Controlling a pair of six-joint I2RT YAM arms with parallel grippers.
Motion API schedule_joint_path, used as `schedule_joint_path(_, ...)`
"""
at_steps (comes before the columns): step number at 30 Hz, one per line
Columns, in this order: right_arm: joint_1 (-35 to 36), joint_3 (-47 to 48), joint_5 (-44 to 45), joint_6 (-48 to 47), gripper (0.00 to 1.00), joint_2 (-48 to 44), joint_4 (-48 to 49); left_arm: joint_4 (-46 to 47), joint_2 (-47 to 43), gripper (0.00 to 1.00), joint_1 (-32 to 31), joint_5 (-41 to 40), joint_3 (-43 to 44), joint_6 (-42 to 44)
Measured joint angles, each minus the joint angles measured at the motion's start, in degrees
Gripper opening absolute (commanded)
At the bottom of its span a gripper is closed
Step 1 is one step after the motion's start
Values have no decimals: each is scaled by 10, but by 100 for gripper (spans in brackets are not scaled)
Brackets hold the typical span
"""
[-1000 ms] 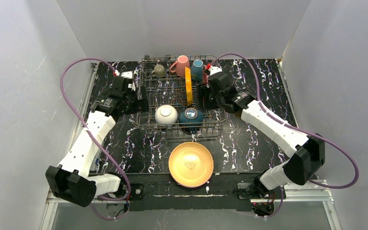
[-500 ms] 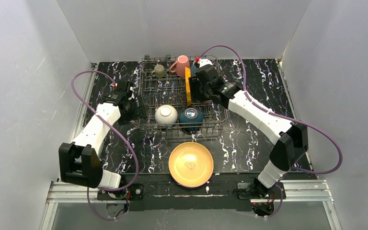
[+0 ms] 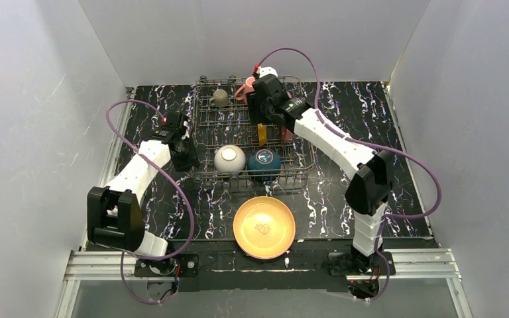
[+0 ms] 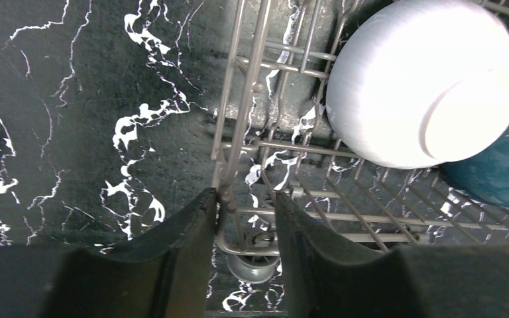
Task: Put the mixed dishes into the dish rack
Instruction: Pick up the plate from the corner of the board.
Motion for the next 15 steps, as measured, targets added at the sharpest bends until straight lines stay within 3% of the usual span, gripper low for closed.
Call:
schedule_joint_path(6,0,80,30,-14,70,67,-24,3,0,13,4,3,-15,2)
schedule_joint_path(15,-1,129,82,-38,65,117,-52,17,-10,7,5,35,-46,-3)
